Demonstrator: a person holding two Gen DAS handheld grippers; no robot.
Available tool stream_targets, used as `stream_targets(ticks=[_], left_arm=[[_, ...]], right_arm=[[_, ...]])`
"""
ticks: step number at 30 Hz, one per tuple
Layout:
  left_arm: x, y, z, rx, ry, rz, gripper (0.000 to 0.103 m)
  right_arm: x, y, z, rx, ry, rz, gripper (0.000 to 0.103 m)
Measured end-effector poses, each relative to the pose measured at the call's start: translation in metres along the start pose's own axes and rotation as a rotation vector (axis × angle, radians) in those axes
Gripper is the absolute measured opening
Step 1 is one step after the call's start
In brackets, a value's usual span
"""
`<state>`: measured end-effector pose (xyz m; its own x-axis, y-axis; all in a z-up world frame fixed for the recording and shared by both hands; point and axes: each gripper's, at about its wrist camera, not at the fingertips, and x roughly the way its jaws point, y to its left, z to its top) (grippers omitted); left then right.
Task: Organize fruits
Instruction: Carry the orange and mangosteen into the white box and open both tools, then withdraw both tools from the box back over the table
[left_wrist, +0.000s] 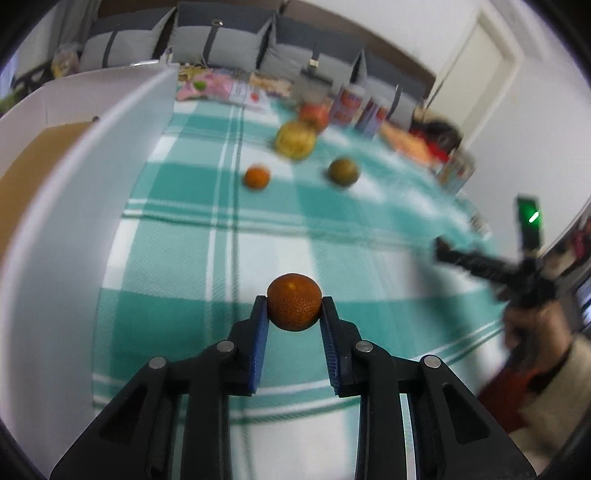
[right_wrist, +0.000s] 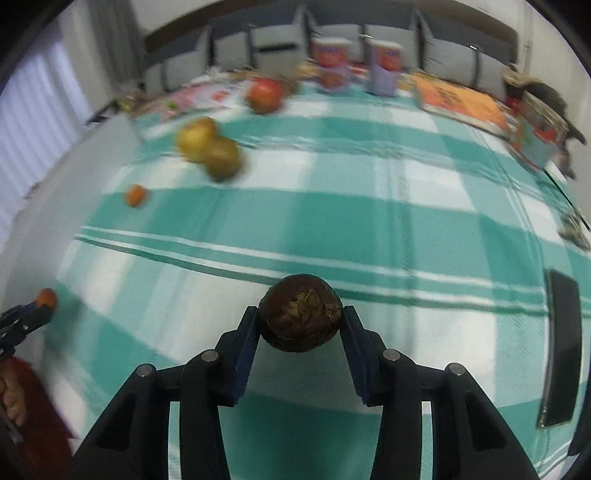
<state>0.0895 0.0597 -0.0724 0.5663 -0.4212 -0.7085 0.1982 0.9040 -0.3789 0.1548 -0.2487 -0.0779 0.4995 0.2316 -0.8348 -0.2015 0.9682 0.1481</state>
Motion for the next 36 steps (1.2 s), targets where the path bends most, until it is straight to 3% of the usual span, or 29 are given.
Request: stream_targets(ticks=[3, 5, 9, 11, 15, 19, 24, 26, 27, 28, 31, 36], left_arm=[[-0.045, 0.006, 0.022, -0.101, -0.056, -0.094, 0.028], [-0.078, 0.017, 0.041, -0.138, -0.1, -0.104, 0.028], [-0.135, 0.063, 0.076, -0.186, -0.143, -0.011, 0.028], [-0.144, 0.097, 0.086, -0.202, -0.127, 0.088, 0.028], [-0.126, 0.164, 0.081, -0.302, -0.021, 0.224, 0.028], [-0.103, 0.203, 0.065, -0.355, 0.061, 0.321, 0.028], [-0.096, 0.218, 0.061, -0.389, 0.067, 0.369, 0.03], [-0.101, 0.218, 0.061, -0.393, 0.054, 0.389, 0.045], [-0.103, 0.217, 0.061, -0.399, 0.041, 0.394, 0.059], [-0.107, 0.215, 0.062, -0.403, 0.021, 0.399, 0.065], [-0.123, 0.201, 0.063, -0.378, -0.041, 0.403, 0.068], [-0.139, 0.152, 0.072, -0.274, -0.134, 0.4, 0.077]], right_arm=[[-0.013, 0.053, 0.023, -0.059, -0.016, 0.126, 0.044], [-0.023, 0.102, 0.04, -0.126, -0.031, 0.217, 0.044], [-0.034, 0.212, 0.074, -0.268, -0.032, 0.408, 0.044], [-0.028, 0.257, 0.087, -0.32, -0.012, 0.468, 0.044], [0.007, 0.34, 0.101, -0.46, 0.056, 0.47, 0.045], [0.045, 0.384, 0.097, -0.535, 0.122, 0.399, 0.045], [0.076, 0.398, 0.098, -0.571, 0.139, 0.288, 0.046], [0.078, 0.397, 0.102, -0.543, 0.138, 0.289, 0.056], [0.076, 0.394, 0.107, -0.523, 0.124, 0.293, 0.059], [0.07, 0.39, 0.112, -0.501, 0.099, 0.301, 0.062], [0.045, 0.371, 0.12, -0.458, 0.016, 0.314, 0.064], [0.002, 0.313, 0.111, -0.406, -0.106, 0.293, 0.082]])
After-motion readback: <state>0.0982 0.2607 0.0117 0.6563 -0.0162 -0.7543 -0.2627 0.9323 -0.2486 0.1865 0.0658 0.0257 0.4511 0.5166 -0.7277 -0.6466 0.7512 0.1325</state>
